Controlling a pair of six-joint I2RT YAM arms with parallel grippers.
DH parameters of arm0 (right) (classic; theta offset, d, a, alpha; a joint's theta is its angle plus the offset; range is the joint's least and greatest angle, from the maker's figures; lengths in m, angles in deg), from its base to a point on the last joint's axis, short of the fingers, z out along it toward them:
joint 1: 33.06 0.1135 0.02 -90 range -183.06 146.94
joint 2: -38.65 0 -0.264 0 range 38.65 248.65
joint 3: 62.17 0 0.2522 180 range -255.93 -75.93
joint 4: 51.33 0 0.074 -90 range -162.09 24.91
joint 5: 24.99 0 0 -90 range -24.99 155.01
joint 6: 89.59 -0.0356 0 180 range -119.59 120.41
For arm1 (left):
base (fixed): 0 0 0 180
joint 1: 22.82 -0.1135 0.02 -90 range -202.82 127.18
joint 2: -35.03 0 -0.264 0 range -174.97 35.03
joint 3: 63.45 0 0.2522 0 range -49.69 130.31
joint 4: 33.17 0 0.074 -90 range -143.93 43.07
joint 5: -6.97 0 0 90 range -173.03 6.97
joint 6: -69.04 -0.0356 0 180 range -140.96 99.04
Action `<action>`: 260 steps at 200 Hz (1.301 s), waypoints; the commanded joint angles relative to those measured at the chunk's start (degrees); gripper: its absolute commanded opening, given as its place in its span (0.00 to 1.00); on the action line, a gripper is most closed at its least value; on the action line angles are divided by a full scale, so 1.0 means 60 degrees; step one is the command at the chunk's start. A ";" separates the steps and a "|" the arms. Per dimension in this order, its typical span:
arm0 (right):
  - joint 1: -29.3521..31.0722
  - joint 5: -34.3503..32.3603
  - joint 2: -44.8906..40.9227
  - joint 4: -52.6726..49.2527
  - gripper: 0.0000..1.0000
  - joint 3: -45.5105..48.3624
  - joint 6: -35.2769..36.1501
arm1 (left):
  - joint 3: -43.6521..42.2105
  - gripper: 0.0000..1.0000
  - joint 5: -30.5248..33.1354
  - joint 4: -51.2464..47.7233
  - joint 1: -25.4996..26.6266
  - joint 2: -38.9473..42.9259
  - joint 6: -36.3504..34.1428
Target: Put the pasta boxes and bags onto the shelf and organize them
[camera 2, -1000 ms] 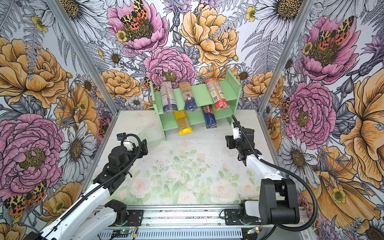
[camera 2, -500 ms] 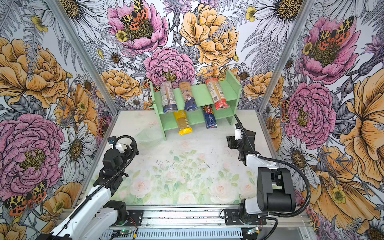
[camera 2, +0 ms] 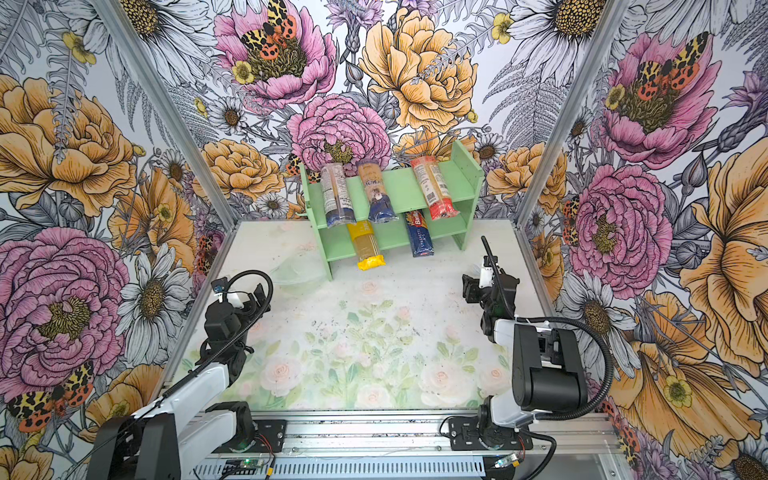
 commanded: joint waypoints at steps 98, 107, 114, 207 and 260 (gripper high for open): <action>0.0815 -0.1364 0.0285 0.2820 0.64 0.1181 0.0460 | 0.0102 0.99 -0.1874 0.3629 -0.0231 -0.2362 -0.0371; 0.0821 -0.1386 0.0294 0.2851 0.64 0.1190 0.0456 | 0.0136 0.99 -0.1839 0.3591 -0.0228 -0.2387 -0.0352; 0.0822 -0.1386 0.0307 0.2873 0.64 0.1192 0.0467 | 0.0149 0.99 -0.1815 0.3554 -0.0229 -0.2376 -0.0356; 0.0837 -0.1409 0.0305 0.2837 0.67 0.1177 0.0464 | -0.0295 0.99 -0.1975 0.3303 -0.0234 -0.1615 -0.0118; 0.0837 -0.1415 0.0300 0.2815 0.69 0.1163 0.0460 | -0.0365 0.99 -0.1967 0.3343 -0.0243 -0.1567 -0.0089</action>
